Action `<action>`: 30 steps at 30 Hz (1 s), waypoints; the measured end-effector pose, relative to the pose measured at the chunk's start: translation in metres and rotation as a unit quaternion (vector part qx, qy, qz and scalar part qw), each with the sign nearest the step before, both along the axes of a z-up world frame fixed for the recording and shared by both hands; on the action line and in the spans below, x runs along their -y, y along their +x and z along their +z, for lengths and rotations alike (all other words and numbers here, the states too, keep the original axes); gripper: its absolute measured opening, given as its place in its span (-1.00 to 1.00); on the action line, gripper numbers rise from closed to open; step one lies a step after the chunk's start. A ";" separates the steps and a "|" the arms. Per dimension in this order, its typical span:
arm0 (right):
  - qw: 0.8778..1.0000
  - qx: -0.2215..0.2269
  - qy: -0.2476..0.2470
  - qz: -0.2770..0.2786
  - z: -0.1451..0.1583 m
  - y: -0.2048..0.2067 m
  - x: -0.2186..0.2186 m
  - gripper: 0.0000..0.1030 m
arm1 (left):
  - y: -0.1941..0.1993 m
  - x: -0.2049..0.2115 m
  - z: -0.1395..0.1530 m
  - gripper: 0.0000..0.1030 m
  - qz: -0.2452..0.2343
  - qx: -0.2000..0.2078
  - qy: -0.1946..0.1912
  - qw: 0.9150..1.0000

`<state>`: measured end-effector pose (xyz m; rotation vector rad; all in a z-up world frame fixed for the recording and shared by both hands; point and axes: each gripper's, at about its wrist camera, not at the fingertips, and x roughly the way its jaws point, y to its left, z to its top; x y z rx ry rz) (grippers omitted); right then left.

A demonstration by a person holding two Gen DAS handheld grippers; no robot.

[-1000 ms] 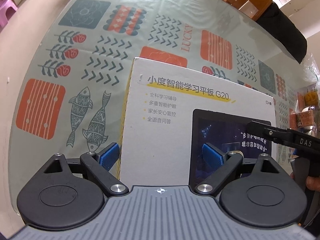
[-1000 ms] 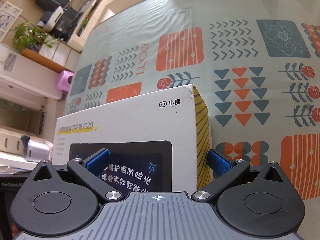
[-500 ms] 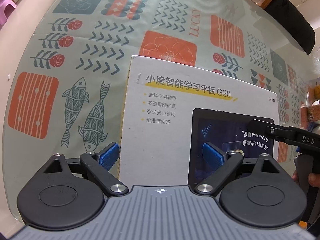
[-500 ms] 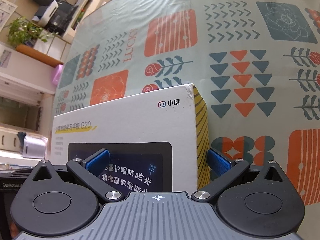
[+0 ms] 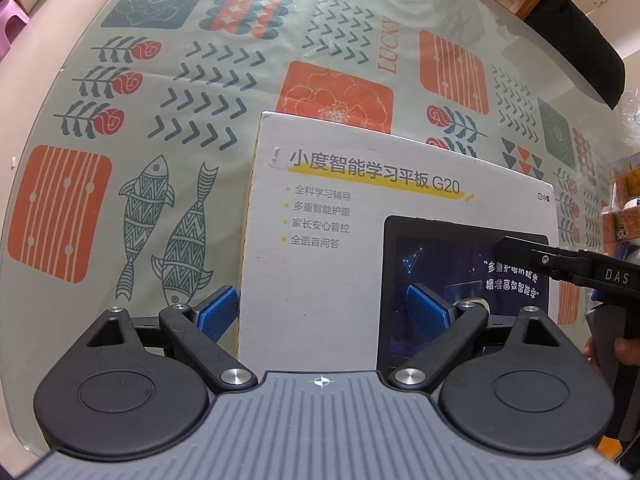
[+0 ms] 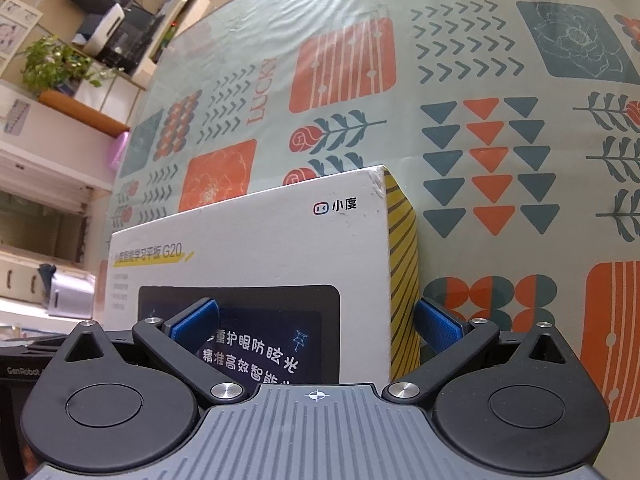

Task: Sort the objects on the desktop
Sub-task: 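Open both tools and pull them back from the tablet box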

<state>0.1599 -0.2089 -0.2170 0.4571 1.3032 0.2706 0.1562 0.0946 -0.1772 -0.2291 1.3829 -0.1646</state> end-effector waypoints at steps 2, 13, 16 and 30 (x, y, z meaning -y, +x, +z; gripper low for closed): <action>1.000 0.004 0.000 -0.005 0.001 -0.002 0.001 1.00 | -0.003 0.000 0.001 1.00 0.003 0.007 0.000 1.000; 0.990 0.121 -0.063 -0.023 0.063 -0.058 -0.026 1.00 | -0.039 -0.008 0.054 1.00 0.029 0.063 -0.017 0.997; 0.986 0.148 -0.075 -0.015 0.083 -0.080 -0.038 1.00 | -0.058 0.001 0.073 1.00 0.014 0.085 -0.007 0.996; 0.934 0.210 -0.260 -0.124 0.160 -0.168 -0.054 1.00 | -0.141 0.036 0.145 1.00 -0.016 0.207 0.129 0.970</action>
